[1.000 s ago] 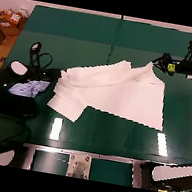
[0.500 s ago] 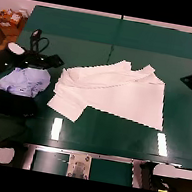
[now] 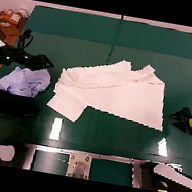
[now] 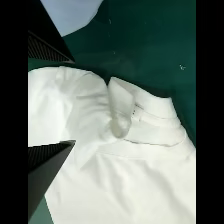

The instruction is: Fold the shirts.

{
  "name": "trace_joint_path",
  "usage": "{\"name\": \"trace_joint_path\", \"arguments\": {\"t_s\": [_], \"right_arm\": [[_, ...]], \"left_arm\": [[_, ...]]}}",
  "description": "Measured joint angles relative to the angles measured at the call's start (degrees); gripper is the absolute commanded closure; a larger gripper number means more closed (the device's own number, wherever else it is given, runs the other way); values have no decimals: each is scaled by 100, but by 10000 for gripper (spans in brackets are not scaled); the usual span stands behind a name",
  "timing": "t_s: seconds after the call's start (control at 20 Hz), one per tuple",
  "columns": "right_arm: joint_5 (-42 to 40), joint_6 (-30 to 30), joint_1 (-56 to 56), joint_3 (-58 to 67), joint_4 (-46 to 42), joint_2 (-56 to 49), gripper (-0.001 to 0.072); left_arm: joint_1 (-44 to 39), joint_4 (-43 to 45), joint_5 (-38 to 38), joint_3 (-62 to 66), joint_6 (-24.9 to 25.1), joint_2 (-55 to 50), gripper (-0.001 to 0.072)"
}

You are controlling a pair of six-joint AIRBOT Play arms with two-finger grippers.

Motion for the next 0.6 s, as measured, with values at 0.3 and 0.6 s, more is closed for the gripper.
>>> {"name": "trace_joint_path", "arguments": {"t_s": [0.3,0.6], "right_arm": [[-216,-31,212,-828,-4,9,323],[-737,-125,789,-767,127,-151,696]], "left_arm": [[33,-7,-133,9,125,-2,148],[42,2,-157,9,151,0,147]]}}
